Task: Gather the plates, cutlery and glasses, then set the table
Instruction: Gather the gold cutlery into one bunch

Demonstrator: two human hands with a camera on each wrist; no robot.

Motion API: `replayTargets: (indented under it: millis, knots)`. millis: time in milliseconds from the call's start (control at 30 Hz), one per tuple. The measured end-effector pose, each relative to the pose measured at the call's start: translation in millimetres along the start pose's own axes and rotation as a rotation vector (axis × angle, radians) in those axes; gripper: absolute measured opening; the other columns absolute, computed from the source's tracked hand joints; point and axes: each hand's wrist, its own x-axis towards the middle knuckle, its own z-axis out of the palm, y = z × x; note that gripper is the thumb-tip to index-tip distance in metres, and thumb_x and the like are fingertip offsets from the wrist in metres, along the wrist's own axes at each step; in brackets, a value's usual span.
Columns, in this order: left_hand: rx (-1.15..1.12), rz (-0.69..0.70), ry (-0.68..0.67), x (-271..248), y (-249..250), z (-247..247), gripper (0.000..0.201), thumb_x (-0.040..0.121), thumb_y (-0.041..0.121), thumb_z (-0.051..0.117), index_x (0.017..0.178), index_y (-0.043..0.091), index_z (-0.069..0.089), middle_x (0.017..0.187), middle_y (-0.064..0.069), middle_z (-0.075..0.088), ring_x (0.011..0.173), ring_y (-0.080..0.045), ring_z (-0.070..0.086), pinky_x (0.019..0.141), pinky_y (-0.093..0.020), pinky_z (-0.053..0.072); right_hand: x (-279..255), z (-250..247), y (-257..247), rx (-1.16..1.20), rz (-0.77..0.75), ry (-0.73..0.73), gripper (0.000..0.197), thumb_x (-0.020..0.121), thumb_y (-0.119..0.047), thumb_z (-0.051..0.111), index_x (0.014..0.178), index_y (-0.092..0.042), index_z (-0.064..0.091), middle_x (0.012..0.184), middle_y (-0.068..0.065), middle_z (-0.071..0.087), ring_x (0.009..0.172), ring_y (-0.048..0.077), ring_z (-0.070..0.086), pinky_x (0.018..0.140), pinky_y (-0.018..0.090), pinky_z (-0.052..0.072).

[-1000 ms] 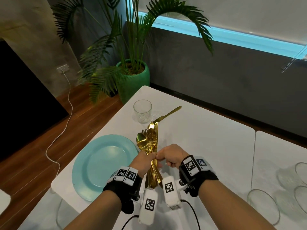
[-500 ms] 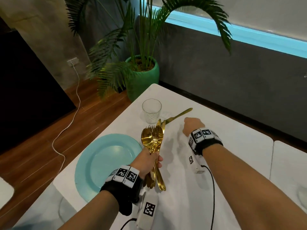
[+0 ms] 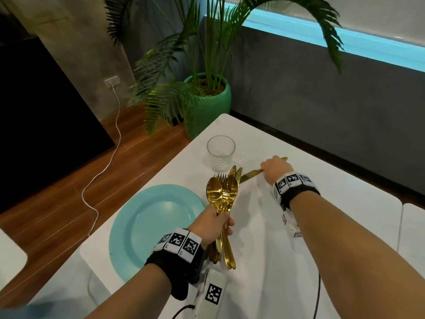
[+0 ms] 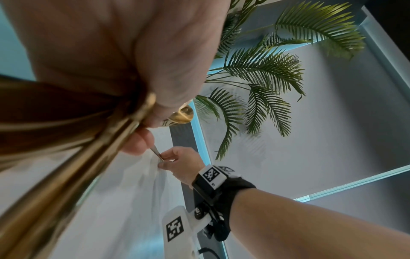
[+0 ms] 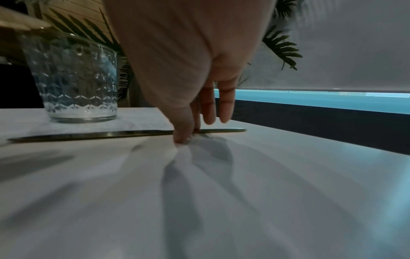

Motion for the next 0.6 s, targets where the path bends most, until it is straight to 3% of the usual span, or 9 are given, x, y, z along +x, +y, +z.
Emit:
replayTargets:
  millis: [133,300,400,500,600]
  knots:
    - [0.006,-0.006,-0.002,-1.8,-1.2,1.8,0.012,0.098,0.02,0.043,0.089,0.015,0.048,0.079,-0.001,0.062,0.073,-0.019,0.061,0.096,-0.051,0.05,-12.5,-1.2,4.3,-0.023,0.03,-0.065,0.025,0.095,-0.016,0.049,0.115,-0.014,0.064,0.112,0.008,0.063,0.101,0.023,0.063,0.087,0.03,0.052]
    - [0.004,-0.032,0.009,-4.8,-2.8,1.4,0.014,0.097,0.024,0.046,0.087,0.015,0.05,0.077,-0.004,0.064,0.08,-0.024,0.061,0.098,-0.054,0.047,-31.7,0.3,6.1,-0.039,0.043,-0.101,0.025,0.092,-0.015,0.05,0.111,-0.011,0.065,0.108,0.007,0.066,0.098,0.023,0.064,0.077,0.027,0.049]
    - [-0.022,-0.015,0.019,-9.6,-2.0,0.0,0.014,0.097,0.021,0.046,0.085,0.015,0.049,0.079,-0.003,0.062,0.076,-0.02,0.06,0.097,-0.049,0.047,-50.4,5.7,4.6,0.01,0.121,-0.098,0.023,0.091,-0.017,0.05,0.109,-0.01,0.064,0.104,0.006,0.067,0.096,0.022,0.065,0.072,0.026,0.045]
    - [-0.045,0.018,0.025,-16.9,-1.0,-1.0,0.011,0.097,0.019,0.047,0.088,0.014,0.052,0.079,-0.002,0.062,0.071,-0.016,0.06,0.093,-0.043,0.049,-70.8,11.3,3.6,0.217,0.3,-0.059,0.019,0.088,-0.021,0.053,0.096,-0.009,0.066,0.078,0.002,0.059,0.078,0.022,0.06,0.066,0.026,0.044]
    - [-0.044,0.035,0.032,-22.4,-1.3,0.7,0.012,0.097,0.018,0.047,0.087,0.013,0.053,0.078,-0.001,0.063,0.073,-0.016,0.063,0.092,-0.043,0.051,-99.4,11.5,-7.9,0.562,0.452,-0.045,0.025,0.084,-0.031,0.055,0.071,-0.011,0.062,0.062,0.0,0.052,0.067,0.018,0.054,0.058,0.022,0.041]
